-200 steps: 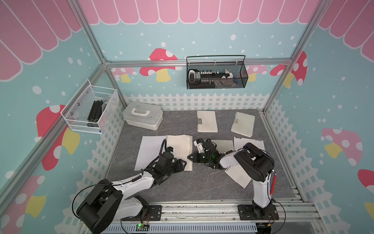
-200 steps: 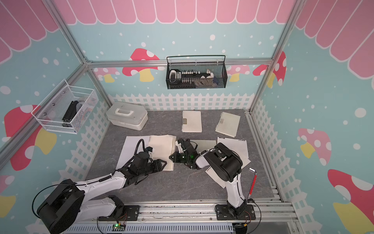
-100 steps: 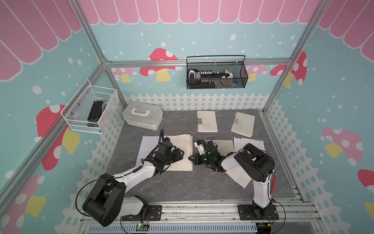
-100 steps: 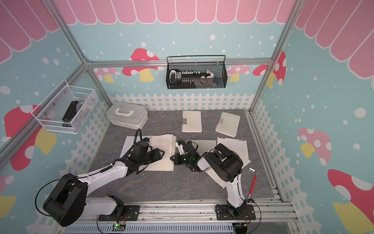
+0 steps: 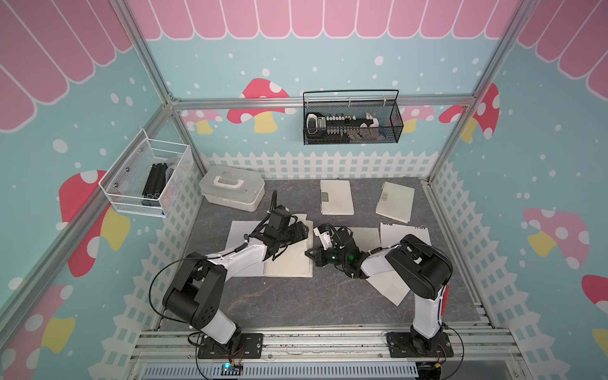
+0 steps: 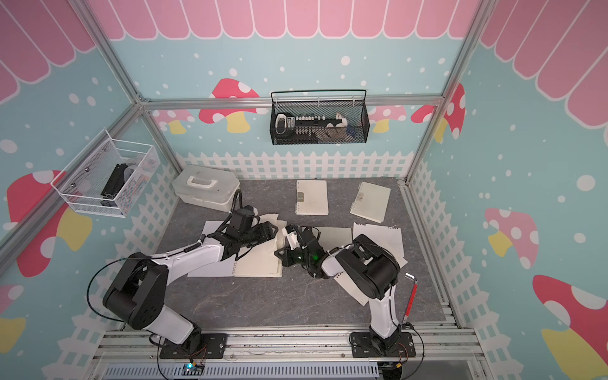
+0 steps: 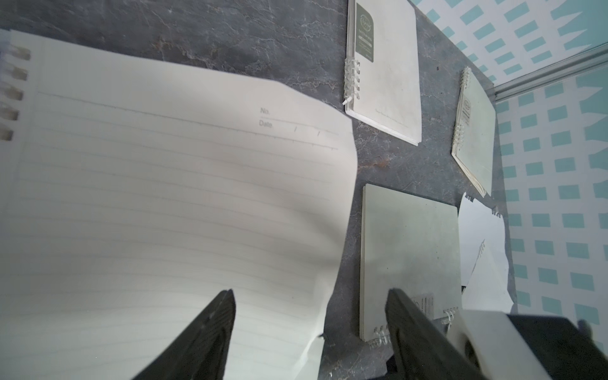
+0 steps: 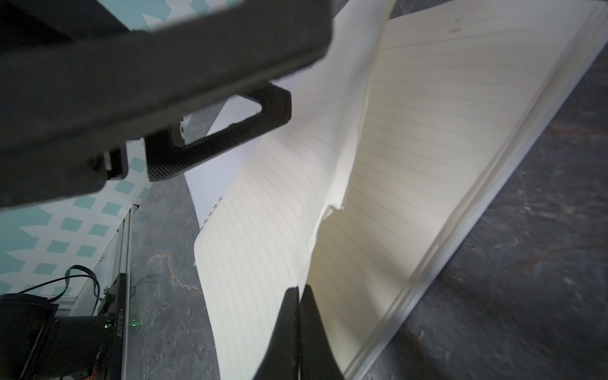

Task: Tear off pages from different notebooks
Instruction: Tear off the paper from the notebook.

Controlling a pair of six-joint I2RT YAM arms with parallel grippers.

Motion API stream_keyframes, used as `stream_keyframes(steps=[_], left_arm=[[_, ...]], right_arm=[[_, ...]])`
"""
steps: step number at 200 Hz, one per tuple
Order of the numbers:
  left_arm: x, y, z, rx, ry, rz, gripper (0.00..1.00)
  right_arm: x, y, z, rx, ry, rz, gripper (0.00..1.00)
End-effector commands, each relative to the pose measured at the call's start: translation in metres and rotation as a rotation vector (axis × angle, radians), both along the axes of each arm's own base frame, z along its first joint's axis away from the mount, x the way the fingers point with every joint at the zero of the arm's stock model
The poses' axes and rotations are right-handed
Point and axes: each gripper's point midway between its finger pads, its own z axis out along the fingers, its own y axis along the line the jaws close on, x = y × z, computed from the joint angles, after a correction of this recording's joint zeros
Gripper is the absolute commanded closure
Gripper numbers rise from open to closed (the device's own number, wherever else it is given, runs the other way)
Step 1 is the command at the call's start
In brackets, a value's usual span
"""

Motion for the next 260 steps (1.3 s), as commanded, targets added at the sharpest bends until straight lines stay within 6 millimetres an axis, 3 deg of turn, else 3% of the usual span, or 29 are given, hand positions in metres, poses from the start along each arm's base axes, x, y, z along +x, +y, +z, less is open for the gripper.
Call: stream_keyframes(steps=[1, 36, 56, 75, 87, 106, 115, 142, 167, 172, 179, 206, 237, 260], left_arm=[[0.009, 0.001, -0.007, 0.053, 0.006, -0.012, 0.27], [0.016, 0.004, -0.019, 0.11, 0.021, -0.024, 0.37], [0.018, 0.005, -0.018, 0.112, 0.019, -0.017, 0.75], [0.017, 0.005, -0.015, 0.082, 0.006, -0.02, 0.93], [0.016, 0.003, -0.015, 0.045, -0.004, -0.031, 1.0], [0.009, 0.0, -0.017, -0.031, -0.013, -0.066, 1.0], [0.011, 0.009, -0.018, -0.057, -0.022, -0.056, 1.0], [0.003, 0.014, -0.02, -0.068, -0.035, -0.077, 1.0], [-0.003, 0.015, -0.02, -0.073, -0.047, -0.09, 1.0], [-0.004, 0.015, -0.02, -0.076, -0.048, -0.092, 1.0], [-0.004, 0.016, -0.02, -0.079, -0.049, -0.09, 1.0], [-0.004, 0.016, -0.022, -0.085, -0.042, -0.09, 0.99], [-0.002, 0.013, -0.021, -0.098, -0.04, -0.097, 0.99], [-0.001, 0.012, -0.02, -0.104, -0.04, -0.1, 0.99]], right_arm=[[0.002, 0.007, 0.028, -0.028, -0.106, 0.017, 1.0], [-0.003, 0.005, 0.029, -0.102, -0.141, 0.039, 1.0], [-0.005, 0.002, 0.026, -0.14, -0.15, 0.042, 1.0], [-0.006, 0.001, 0.023, -0.155, -0.144, 0.047, 0.98], [-0.008, 0.003, 0.027, -0.132, -0.128, 0.065, 0.87], [-0.01, 0.006, 0.044, -0.022, -0.087, 0.095, 0.77], [-0.007, 0.005, 0.055, 0.045, -0.07, 0.095, 0.7], [0.018, -0.002, 0.076, 0.149, -0.025, 0.023, 0.56], [0.052, -0.002, 0.075, 0.175, 0.035, -0.06, 0.55], [0.057, 0.002, 0.082, 0.191, 0.026, -0.056, 0.55], [0.065, 0.007, 0.068, 0.179, 0.053, -0.061, 0.55], [0.088, 0.025, 0.064, 0.204, 0.075, -0.059, 0.59], [0.102, 0.026, 0.058, 0.192, 0.072, -0.09, 0.73], [0.106, 0.023, 0.053, 0.186, 0.076, -0.101, 0.76]])
